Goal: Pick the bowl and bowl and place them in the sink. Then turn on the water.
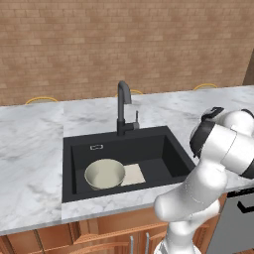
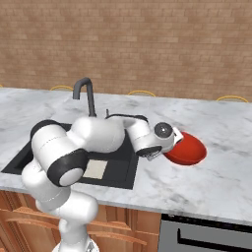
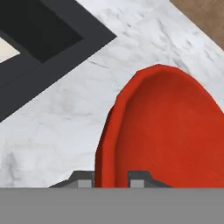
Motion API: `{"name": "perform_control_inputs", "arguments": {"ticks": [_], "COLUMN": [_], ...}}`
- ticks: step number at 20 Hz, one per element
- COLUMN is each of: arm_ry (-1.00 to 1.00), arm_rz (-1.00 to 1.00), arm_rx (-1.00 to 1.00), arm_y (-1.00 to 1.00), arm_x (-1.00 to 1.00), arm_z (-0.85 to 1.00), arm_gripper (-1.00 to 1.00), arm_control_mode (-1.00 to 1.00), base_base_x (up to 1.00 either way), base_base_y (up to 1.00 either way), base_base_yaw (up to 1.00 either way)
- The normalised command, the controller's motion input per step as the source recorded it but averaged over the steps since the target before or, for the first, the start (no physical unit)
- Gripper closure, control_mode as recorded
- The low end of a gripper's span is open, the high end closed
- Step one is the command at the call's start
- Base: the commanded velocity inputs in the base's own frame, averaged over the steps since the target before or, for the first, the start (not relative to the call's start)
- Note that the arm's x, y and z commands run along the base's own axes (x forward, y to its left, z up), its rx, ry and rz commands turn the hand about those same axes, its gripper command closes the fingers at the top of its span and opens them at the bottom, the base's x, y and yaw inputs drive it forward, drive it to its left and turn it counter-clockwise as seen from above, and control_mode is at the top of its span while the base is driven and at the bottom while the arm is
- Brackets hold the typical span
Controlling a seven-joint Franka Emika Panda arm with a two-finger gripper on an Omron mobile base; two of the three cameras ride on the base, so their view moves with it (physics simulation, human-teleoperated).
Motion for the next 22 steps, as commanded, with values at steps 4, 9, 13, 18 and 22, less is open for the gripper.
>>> {"name": "perform_control_inputs", "arguments": {"ticks": [4, 9, 13, 18, 22], "arm_ry": [-0.05, -0.03, -0.05, -0.07, -0.09], "arm_rz": [0.41, 0.39, 0.38, 0.33, 0.29], "arm_rx": [0.00, -0.05, -0.09, -0.13, -0.20], "arm_y": [0.19, 0.29, 0.34, 0.39, 0.41], "arm_x": [0.00, 0.00, 0.00, 0.00, 0.00], "arm_z": [0.06, 0.00, 0.00, 0.00, 0.00], "arm_gripper": [1.00, 1.00, 1.00, 1.00, 1.00], "arm_control_mode": [-1.00, -1.00, -1.00, -1.00, -1.00], "base_base_x": [0.00, 0.00, 0.00, 0.00, 0.00], "base_base_y": [0.00, 0.00, 0.00, 0.00, 0.00], "base_base_yaw": [0.00, 0.00, 0.00, 0.00, 0.00]}}
